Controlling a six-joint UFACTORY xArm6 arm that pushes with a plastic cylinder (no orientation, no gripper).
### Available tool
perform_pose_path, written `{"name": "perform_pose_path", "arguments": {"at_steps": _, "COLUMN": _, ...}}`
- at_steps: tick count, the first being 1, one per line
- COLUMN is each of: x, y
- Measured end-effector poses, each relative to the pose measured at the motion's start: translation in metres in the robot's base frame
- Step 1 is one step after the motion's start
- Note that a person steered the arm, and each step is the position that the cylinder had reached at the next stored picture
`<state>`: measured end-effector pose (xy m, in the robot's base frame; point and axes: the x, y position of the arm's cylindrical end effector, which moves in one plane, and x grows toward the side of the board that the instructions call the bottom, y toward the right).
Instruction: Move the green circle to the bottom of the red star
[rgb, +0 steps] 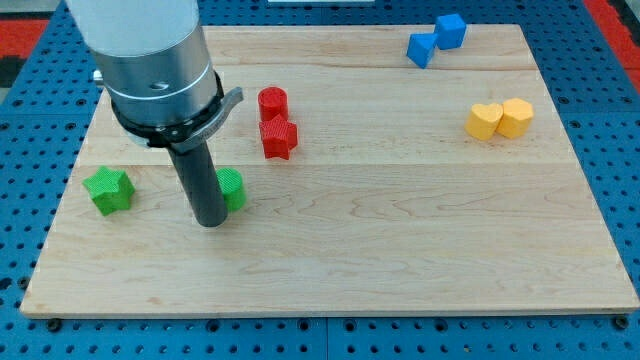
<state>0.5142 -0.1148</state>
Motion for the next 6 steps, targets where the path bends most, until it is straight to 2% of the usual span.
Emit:
{"name": "perform_pose_path", "arguments": {"at_steps": 1, "x": -0.003, "y": -0.029}}
{"name": "perform_pose_path", "arguments": {"at_steps": 2, "x": -0.013, "y": -0.019}}
{"name": "perform_pose_path", "arguments": {"at_steps": 4, "x": -0.013, "y": 0.056}}
{"name": "perform_pose_path", "arguments": {"at_steps": 5, "x": 0.019, "y": 0.014}}
{"name": "perform_pose_path", "arguments": {"at_steps": 6, "x": -0.002, "y": -0.001}}
